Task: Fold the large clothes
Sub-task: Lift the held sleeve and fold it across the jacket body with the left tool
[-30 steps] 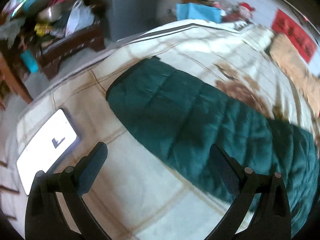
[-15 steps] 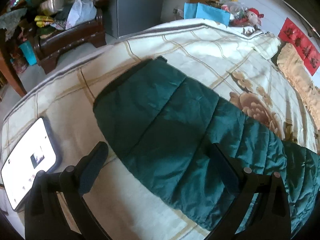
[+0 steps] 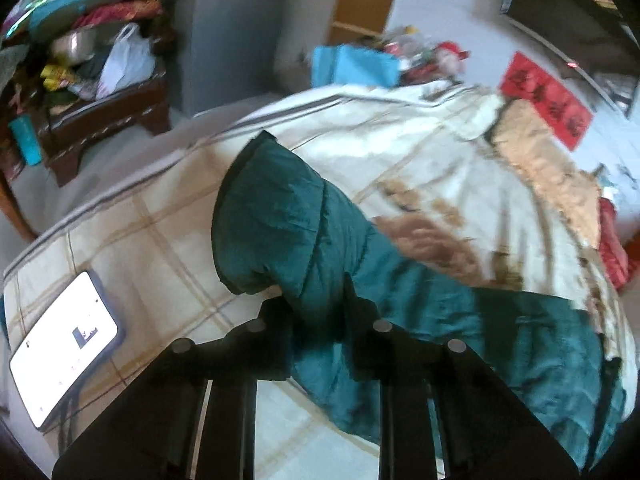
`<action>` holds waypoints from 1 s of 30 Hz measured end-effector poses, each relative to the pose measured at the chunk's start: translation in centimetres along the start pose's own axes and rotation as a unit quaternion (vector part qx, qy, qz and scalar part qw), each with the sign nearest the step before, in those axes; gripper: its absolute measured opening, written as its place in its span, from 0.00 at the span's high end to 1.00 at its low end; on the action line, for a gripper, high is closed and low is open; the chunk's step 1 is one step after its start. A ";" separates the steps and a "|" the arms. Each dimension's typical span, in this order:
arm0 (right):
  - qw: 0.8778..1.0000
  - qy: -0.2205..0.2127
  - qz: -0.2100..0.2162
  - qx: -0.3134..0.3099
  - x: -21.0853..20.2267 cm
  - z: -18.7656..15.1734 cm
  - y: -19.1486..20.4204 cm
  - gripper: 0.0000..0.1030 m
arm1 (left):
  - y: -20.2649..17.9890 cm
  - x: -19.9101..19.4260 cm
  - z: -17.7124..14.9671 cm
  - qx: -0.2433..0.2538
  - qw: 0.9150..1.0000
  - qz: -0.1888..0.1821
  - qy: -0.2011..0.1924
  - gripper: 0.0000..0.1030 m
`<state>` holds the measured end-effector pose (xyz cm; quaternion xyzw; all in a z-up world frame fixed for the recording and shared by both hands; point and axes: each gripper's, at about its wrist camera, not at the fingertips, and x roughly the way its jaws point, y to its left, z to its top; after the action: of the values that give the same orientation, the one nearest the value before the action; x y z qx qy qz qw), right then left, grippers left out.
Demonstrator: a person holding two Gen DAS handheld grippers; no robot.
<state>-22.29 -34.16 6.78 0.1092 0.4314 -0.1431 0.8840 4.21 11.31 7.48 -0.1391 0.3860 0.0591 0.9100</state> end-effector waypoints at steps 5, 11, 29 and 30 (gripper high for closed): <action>1.000 -0.008 0.006 0.006 -0.8 -0.1 -0.3 0.00 | -4.3 -5.0 0.0 0.039 0.998 -0.047 -0.026 0.84; 1.000 -0.015 0.008 0.009 -1.7 -0.4 -0.9 0.00 | -10.4 -9.7 -1.3 0.095 0.989 -0.105 -0.040 0.84; 0.998 -0.038 0.001 0.043 -4.0 -0.9 -5.2 0.00 | -27.3 -16.1 -12.5 0.254 0.937 -0.238 0.009 0.84; 0.998 -0.038 0.000 0.046 -4.1 -0.9 -5.5 0.00 | -28.3 -16.2 -13.5 0.262 0.934 -0.243 0.015 0.84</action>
<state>-27.27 -38.38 9.05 0.1442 0.3906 -0.1672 0.8937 -10.19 -19.71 16.06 0.0144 0.3557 -0.2689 0.8950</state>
